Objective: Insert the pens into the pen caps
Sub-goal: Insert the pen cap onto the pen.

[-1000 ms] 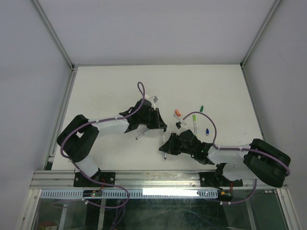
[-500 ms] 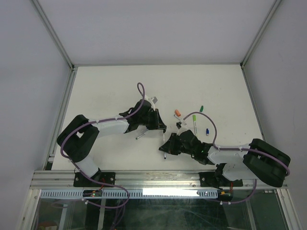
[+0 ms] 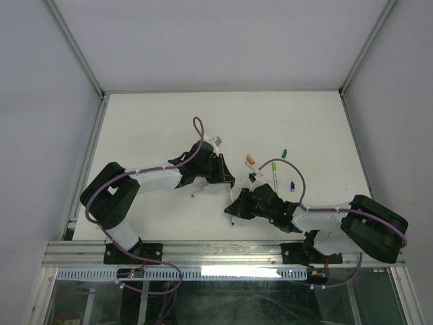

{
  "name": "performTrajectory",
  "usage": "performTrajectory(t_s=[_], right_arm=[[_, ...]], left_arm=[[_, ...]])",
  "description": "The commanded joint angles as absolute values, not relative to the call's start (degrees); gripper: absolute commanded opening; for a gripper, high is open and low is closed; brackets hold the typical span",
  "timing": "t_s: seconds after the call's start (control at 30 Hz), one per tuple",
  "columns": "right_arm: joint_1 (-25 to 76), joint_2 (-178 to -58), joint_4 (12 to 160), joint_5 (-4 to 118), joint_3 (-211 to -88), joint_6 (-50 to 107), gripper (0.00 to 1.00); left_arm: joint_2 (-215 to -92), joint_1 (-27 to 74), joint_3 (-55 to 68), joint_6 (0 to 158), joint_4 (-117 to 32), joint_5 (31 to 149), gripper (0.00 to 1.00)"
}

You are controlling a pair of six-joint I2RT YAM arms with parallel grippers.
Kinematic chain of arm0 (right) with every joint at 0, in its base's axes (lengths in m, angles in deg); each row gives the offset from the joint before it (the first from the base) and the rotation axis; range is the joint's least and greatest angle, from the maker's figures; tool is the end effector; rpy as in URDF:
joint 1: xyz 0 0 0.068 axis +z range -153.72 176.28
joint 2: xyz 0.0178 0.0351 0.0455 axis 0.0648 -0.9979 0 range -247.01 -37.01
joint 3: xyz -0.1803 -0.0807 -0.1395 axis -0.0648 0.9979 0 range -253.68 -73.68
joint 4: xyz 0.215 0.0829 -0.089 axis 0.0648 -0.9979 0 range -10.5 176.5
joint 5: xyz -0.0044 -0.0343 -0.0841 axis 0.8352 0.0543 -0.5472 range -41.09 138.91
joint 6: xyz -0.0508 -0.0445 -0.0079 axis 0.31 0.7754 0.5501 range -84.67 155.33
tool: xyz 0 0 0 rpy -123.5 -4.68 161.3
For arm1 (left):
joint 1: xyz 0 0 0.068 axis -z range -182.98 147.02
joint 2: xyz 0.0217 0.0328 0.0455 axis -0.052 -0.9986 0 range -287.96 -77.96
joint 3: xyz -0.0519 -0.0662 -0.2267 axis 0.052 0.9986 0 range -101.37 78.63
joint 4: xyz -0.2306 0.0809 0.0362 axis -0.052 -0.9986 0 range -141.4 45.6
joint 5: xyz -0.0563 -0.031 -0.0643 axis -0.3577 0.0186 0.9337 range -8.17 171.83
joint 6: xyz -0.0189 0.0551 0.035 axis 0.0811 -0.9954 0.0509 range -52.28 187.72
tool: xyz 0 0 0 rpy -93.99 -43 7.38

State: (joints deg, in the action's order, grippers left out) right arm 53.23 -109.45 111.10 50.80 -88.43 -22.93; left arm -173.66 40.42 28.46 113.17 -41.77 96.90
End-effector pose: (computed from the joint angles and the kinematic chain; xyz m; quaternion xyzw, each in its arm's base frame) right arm 0.1247 0.1947 0.1023 0.0022 0.8791 0.4100 0.2430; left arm 0.2369 -0.2436 0.1361 0.0362 0.9096 -0.3631 0.1987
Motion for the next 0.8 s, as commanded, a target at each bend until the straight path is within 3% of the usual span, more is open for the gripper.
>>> performTrajectory(t_s=[0.0,0.77], right_arm=[[53.41,-108.65,114.05,48.53,-88.17,-23.61,0.00],[53.25,-111.61,115.73,47.59,-89.43,-23.53,0.00]], left_arm=[[-173.66,39.83,28.26,113.42,-39.26,97.27,0.00],[-174.47,39.90,28.58,113.55,-39.28,97.62,0.00]])
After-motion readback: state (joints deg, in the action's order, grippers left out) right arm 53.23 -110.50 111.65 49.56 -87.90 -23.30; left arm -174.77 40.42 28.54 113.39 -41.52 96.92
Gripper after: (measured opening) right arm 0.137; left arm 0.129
